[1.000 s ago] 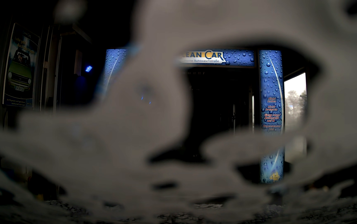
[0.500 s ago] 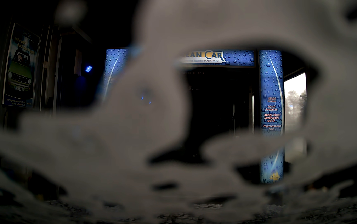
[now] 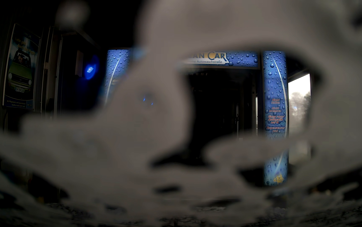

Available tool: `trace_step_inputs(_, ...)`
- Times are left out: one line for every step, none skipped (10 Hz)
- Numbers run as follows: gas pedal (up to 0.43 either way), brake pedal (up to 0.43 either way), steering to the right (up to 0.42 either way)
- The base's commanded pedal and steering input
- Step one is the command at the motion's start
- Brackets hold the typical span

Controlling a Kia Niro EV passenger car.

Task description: Follow the waypoints while adhering to traffic rules and regulations

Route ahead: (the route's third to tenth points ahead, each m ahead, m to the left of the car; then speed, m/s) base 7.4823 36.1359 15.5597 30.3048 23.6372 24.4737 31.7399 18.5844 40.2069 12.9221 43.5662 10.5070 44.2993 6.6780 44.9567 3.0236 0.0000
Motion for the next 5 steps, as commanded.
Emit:
trace_step_inputs(0.000,0.000,-0.014)
trace_step_inputs(0.000,0.000,-0.014)
trace_step_inputs(0.000,0.000,-0.015)
trace_step_inputs(0.000,0.000,-0.015)
trace_step_inputs(0.000,0.000,-0.014)
